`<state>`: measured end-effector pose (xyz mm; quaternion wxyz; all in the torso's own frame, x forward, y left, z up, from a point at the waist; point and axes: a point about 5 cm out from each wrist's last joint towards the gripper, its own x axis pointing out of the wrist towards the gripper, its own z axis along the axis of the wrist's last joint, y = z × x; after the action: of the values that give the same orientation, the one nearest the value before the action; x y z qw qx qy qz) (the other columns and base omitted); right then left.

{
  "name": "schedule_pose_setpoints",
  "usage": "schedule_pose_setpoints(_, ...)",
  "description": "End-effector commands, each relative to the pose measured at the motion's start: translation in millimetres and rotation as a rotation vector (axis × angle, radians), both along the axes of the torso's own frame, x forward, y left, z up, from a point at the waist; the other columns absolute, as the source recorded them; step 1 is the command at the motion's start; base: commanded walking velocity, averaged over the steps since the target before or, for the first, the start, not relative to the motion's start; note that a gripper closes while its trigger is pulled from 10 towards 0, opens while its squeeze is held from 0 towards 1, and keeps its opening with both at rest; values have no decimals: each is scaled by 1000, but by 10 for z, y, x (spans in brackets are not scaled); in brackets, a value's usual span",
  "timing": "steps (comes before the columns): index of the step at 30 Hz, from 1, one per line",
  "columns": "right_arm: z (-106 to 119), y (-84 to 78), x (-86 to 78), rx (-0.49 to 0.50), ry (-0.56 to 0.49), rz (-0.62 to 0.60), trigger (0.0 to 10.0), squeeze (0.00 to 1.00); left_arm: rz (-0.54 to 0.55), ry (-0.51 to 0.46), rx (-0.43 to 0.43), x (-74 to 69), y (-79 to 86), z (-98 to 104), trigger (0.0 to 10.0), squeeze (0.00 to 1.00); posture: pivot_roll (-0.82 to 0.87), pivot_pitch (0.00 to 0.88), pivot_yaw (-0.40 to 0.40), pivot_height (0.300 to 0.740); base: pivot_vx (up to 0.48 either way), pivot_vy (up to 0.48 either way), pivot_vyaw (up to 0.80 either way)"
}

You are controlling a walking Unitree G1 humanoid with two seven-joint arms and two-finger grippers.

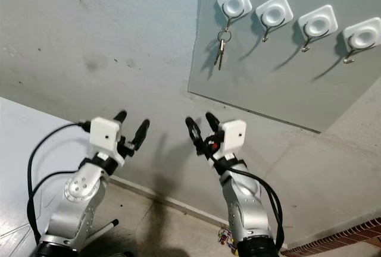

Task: Hang keys on a hook

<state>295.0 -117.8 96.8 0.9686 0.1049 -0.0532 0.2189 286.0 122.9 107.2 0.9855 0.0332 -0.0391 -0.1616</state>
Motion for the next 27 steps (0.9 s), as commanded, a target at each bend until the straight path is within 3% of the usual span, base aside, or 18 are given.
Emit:
schedule_pose_setpoints(1, 26, -39, 6, -2, -20, -17, 10000, 0, -11, -29, 9, -8, -17, 36, 10000, 0, -73, 116, -65, 740, 0, 0, 0)
schedule_pose_setpoints(8, -19, -28, 9, -9, -9, -13, 10000, 0, -19, -30, -31, -1, -47, 43, 10000, 0, -71, 112, -66, 740, 0, 0, 0)
schedule_pose_setpoints(10, -423, -63, -50, -162, 135, -21, 10000, 0, -64, 65, 81, 10, -104, -291, 10000, 0, -71, 96, -70, 740, 0, 0, 0)
schedule_pose_setpoints(13, -612, -81, -128, -206, 204, -13, 10000, 0, -88, 122, 134, 4, -147, -452, 10000, 0, -72, 92, -69, 740, 0, 0, 0)
schedule_pose_setpoints(16, -665, -88, -150, -224, 224, -15, 10000, 0, -99, 147, 122, -6, -165, -499, 10000, 0, -72, 92, -69, 740, 0, 0, 0)
schedule_pose_setpoints(19, -795, -121, -214, -273, 267, -25, 10000, 0, -132, 204, 187, -79, -203, -680, 10000, 0, -77, 88, -64, 740, 0, 0, 0)
schedule_pose_setpoints(27, -879, -146, -225, -260, 292, -40, 10000, 0, -100, 229, 141, -83, -178, -793, 10000, 0, -77, 88, -64, 740, 0, 0, 0)
